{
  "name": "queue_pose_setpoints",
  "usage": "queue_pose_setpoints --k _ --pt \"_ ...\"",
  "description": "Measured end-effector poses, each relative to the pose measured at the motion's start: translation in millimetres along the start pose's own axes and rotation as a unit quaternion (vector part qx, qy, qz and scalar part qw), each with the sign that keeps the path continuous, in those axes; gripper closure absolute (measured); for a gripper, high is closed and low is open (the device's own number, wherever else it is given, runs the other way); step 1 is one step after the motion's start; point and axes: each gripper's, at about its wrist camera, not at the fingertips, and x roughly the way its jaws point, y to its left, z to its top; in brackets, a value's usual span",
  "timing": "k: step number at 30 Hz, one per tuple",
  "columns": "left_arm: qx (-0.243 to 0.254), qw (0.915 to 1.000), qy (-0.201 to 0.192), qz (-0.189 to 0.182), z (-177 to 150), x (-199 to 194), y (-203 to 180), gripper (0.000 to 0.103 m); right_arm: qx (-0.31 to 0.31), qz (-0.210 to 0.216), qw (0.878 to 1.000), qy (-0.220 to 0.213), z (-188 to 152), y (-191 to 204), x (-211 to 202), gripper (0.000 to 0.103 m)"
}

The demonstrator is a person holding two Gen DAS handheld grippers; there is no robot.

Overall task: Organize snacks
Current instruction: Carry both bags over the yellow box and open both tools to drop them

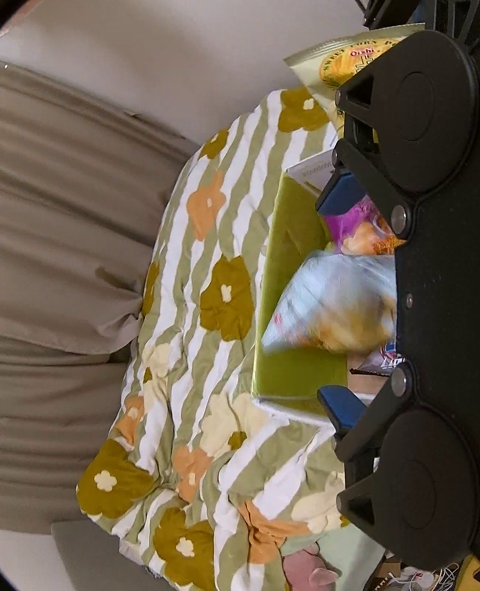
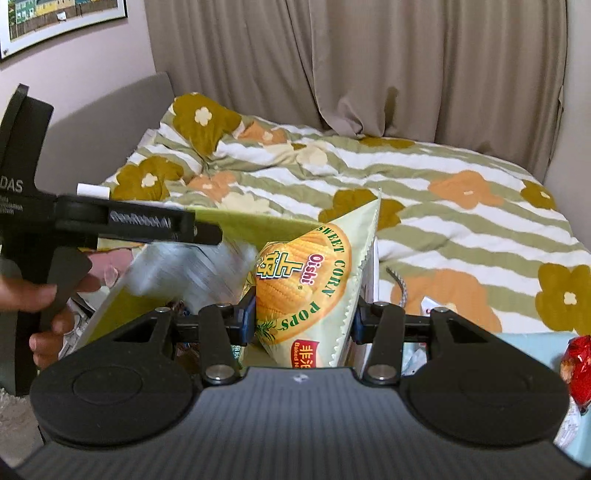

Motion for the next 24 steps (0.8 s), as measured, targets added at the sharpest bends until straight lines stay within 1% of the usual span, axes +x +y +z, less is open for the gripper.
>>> queue_pose_setpoints --k 5,9,14,18,20,21,22,24 --pt "-0.013 0.9997 0.008 0.018 -19 -15 5 0.003 0.001 0.005 1.0 0.012 -5 0 7 0.042" --pt "-0.025 0.9992 0.005 0.031 -33 -34 4 0.003 0.0 0.016 1.0 0.014 -9 -3 6 0.041" --pt "-0.026 0.9983 -0.007 0.052 -43 -52 -2 0.003 -0.007 0.041 0.999 0.015 -7 -2 4 0.041" --pt "-0.032 0.9971 -0.014 0.067 -50 -61 -3 0.003 -0.009 0.072 0.997 0.019 -6 1 10 0.037" --pt "-0.033 0.9966 -0.013 0.074 -55 -64 -4 0.003 -0.01 0.078 0.996 0.029 -8 3 15 0.025" --pt "-0.035 0.9964 -0.014 0.075 -58 -65 -4 0.003 -0.012 0.076 0.996 0.033 -10 4 17 0.009" --pt "-0.037 0.9963 -0.014 0.076 -61 -67 -4 0.003 -0.01 0.074 0.997 0.029 -12 3 17 0.0" --pt "-0.041 0.9958 -0.012 0.081 -67 -69 -5 0.003 -0.009 0.069 0.997 0.021 -18 1 15 0.0"
